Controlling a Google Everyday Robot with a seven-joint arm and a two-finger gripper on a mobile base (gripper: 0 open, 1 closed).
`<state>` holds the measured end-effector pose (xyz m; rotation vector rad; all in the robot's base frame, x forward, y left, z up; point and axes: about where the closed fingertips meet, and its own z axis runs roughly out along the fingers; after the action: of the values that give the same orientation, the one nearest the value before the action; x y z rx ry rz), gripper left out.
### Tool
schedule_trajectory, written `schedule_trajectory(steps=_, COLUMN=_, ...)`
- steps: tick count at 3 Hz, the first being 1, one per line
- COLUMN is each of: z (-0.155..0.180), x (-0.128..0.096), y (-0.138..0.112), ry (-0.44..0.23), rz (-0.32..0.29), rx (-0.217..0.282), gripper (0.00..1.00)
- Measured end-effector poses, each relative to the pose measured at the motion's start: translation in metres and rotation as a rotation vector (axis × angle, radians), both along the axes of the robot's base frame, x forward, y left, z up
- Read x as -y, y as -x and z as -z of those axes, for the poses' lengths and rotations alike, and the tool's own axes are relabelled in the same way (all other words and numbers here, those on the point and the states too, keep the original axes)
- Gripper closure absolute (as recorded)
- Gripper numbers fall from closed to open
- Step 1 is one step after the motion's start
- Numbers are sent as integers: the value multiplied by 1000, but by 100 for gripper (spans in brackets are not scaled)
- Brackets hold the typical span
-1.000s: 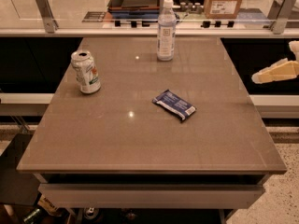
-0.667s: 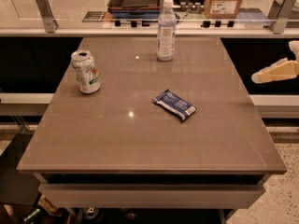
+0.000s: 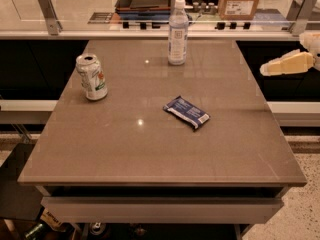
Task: Move blue plastic bottle near 7up can
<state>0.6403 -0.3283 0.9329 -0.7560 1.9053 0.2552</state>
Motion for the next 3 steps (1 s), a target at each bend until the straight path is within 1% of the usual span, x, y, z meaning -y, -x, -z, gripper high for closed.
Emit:
schedule_trajectory(steps=1, z=-25, x=-30, y=-8, ry=-57, rz=-64, rx=38, gripper=0)
schedule_trajectory(steps=2, z=-35, x=-66, y=-23, ry=-74, rz=-137, rx=57, gripper=0)
schedule_trajectory(steps=3, z=-39, x=-106, y=-46, ry=-90, rz=-193, rx=69, gripper=0)
